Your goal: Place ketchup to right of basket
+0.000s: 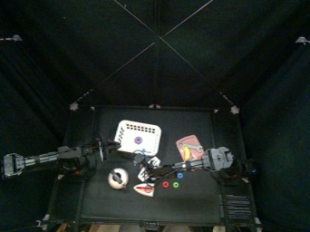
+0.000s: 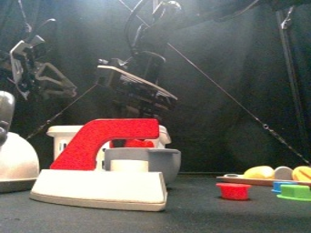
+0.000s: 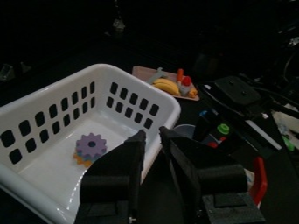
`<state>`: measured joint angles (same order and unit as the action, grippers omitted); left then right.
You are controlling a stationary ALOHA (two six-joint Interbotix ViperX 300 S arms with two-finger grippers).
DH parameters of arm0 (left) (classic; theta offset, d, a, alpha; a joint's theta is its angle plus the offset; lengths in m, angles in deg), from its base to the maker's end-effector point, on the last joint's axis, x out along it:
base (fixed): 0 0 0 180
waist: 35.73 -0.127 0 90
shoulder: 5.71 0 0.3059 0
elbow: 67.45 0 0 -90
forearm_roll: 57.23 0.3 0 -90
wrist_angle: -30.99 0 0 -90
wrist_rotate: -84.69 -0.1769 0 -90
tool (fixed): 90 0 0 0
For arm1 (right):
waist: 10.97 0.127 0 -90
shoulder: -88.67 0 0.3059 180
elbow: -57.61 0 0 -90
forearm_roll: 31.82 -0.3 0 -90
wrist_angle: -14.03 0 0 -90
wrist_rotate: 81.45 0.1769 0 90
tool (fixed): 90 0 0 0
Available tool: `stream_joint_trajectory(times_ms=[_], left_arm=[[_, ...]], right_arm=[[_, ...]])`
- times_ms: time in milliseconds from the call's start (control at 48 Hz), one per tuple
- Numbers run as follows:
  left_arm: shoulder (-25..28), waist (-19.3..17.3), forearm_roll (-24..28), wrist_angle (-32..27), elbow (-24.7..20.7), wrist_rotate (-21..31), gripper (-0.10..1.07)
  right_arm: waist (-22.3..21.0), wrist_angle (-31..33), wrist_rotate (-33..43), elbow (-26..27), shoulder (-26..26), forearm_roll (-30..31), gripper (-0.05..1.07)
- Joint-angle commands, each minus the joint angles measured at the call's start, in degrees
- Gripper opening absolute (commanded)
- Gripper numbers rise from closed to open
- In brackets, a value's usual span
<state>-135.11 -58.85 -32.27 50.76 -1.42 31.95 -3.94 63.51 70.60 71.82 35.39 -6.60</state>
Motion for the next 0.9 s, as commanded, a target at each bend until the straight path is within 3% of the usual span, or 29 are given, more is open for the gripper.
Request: stream_joint_trajectory(times_ms=[0, 125, 396, 667, 875], left_arm=[[0.1, 0.1, -0.1, 0.2, -1.0, -0.1, 0.65], [0.1, 0.1, -0.1, 0.2, -1.0, -0.1, 0.65], [0.1, 0.1, -0.1, 0.2, -1.0, 0.0, 0.65], [0.1, 0.1, -0.1, 0.2, -0.9, 0.0, 0.65], [0.0, 0.1, -0.1, 0.2, -0.9, 0.0, 0.65]], right_arm=[[-0.1, -1.2, -0.1, 1.4, -3.7, 0.5, 0.62], [0.1, -2.2, -0.1, 0.7, -6.2, 1.6, 0.62], [-0.2, -4.0, 2.7, -5.9, -14.8, 6.2, 0.62], [-3.3, -6.7, 13.0, -19.6, -25.6, 12.0, 0.62], [-9.8, -18.2, 27.6, -32.8, -32.3, 18.3, 0.62]])
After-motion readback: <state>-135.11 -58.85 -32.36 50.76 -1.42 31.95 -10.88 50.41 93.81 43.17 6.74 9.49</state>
